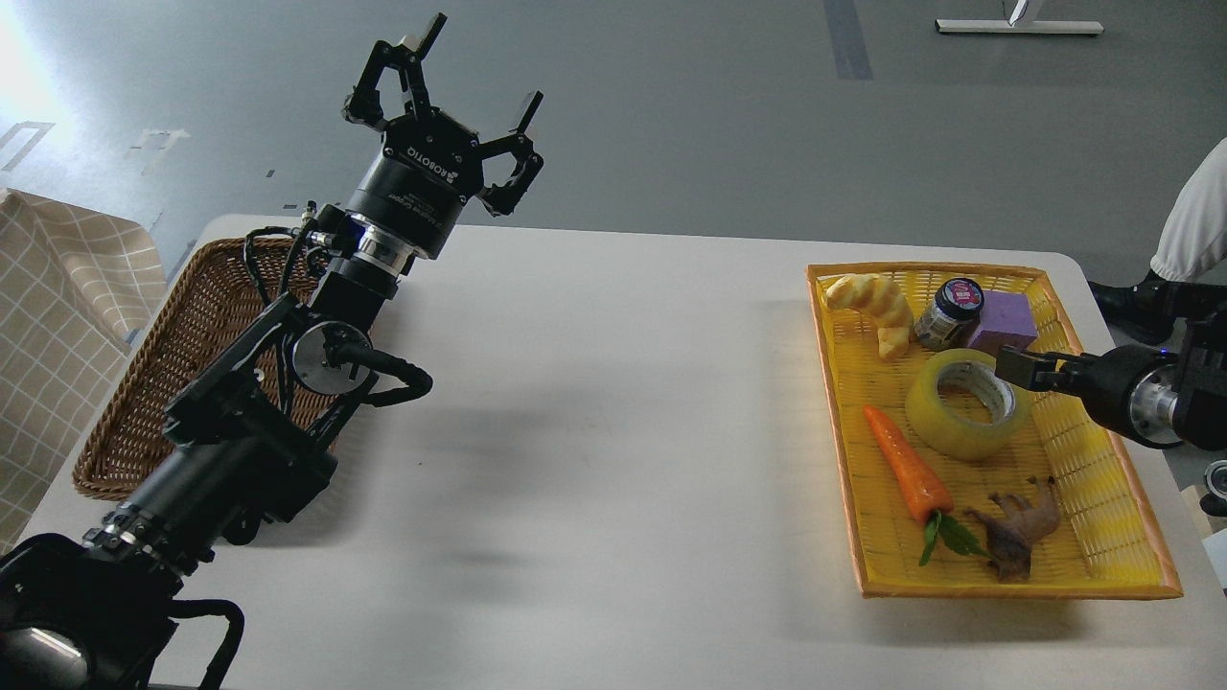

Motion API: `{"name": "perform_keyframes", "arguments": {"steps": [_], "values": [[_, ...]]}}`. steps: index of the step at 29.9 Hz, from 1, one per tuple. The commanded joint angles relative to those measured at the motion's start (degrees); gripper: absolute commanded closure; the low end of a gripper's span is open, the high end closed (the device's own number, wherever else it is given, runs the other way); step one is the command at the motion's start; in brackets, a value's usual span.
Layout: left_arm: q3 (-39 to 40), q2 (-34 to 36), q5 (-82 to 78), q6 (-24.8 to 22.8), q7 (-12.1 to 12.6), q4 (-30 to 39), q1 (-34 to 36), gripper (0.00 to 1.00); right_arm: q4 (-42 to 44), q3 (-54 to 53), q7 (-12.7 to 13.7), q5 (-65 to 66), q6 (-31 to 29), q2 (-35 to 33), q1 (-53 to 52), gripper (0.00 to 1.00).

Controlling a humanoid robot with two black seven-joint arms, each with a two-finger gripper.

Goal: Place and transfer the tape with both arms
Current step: 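Insert the right gripper into the tape roll's hole and grip it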

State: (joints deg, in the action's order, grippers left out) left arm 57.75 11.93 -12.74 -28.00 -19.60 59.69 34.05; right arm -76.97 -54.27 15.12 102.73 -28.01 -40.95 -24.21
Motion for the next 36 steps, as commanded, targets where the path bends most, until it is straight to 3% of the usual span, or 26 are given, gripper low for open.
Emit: {"name": "perform_keyframes", "arguments": {"steps": [1, 17, 26, 33, 36], "values": [[0.00, -0.07, 0.00, 0.00, 0.00, -0.01, -0.04, 0.02, 0.07, 0.92, -0.01, 0.11, 0.01, 0.43, 0.04, 0.17], [0.00, -0.07, 0.00, 0.00, -0.08, -0.01, -0.04, 0.02, 3.41, 2.59, -0.01, 0.90, 0.01, 3.06, 0.04, 0.17], [0.08, 0.02, 0.00, 0.00, -0.08, -0.01, -0.04, 0.02, 4.81, 3.37, -0.01, 0.90, 0.01, 3.94, -0.22, 0.33], [0.08, 0.11, 0.00, 0.00, -0.08, -0.01, -0.04, 0.02, 4.90, 4.17, -0.01, 0.90, 0.01, 3.94, -0.40, 0.34], [0.08, 0.11, 0.00, 0.00, -0.08, -0.01, -0.04, 0.02, 4.99, 4.26, -0.01, 0.90, 0.01, 3.94, -0.40, 0.41]]}}
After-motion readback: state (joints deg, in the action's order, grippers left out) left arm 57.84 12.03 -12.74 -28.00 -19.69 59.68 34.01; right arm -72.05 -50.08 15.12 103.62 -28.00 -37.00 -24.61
